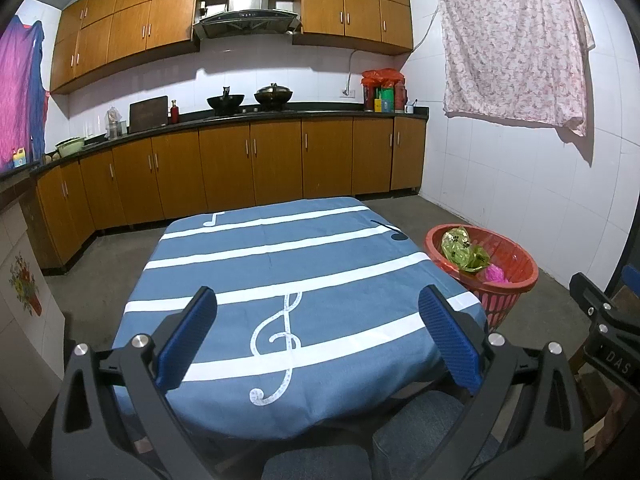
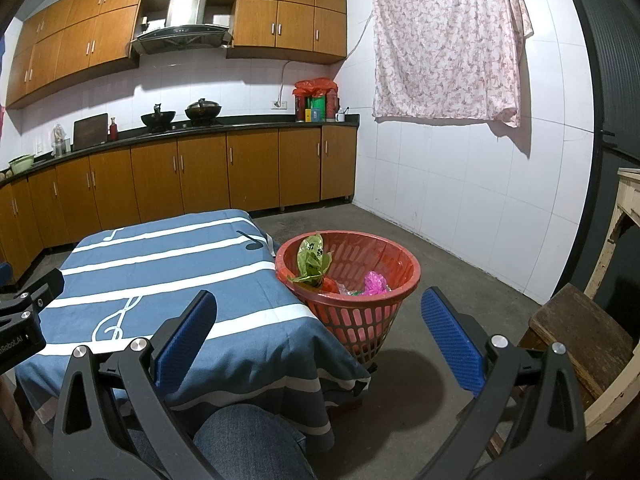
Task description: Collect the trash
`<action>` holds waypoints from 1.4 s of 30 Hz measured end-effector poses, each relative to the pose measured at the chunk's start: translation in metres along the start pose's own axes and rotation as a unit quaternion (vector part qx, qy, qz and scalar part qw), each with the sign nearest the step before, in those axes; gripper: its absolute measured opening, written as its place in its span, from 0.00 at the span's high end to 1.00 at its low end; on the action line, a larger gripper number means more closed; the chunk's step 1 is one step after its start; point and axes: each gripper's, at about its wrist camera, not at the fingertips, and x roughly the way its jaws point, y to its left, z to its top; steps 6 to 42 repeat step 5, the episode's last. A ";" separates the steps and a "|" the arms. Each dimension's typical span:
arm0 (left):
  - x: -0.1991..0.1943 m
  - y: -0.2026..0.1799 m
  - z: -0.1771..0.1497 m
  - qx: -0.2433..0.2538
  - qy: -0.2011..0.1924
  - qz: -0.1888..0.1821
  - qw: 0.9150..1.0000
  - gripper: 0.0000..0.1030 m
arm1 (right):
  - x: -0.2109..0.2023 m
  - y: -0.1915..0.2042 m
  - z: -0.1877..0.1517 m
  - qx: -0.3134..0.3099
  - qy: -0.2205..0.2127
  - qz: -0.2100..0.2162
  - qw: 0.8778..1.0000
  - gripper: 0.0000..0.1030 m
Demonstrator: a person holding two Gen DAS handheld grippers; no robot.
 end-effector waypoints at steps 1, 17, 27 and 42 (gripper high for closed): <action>0.000 0.000 -0.001 -0.001 0.001 0.000 1.000 0.04 | 0.000 0.000 0.000 0.000 0.000 0.000 1.000 0.02; 0.000 -0.001 -0.003 -0.001 0.002 -0.001 1.000 0.04 | 0.000 0.000 0.000 0.000 0.000 0.000 1.000 0.02; 0.000 -0.001 -0.003 -0.001 0.002 -0.001 1.000 0.04 | 0.000 0.000 0.000 0.000 0.000 0.000 1.000 0.02; 0.000 -0.001 -0.003 -0.001 0.002 -0.001 1.000 0.04 | 0.000 0.000 0.000 0.000 0.000 0.000 1.000 0.02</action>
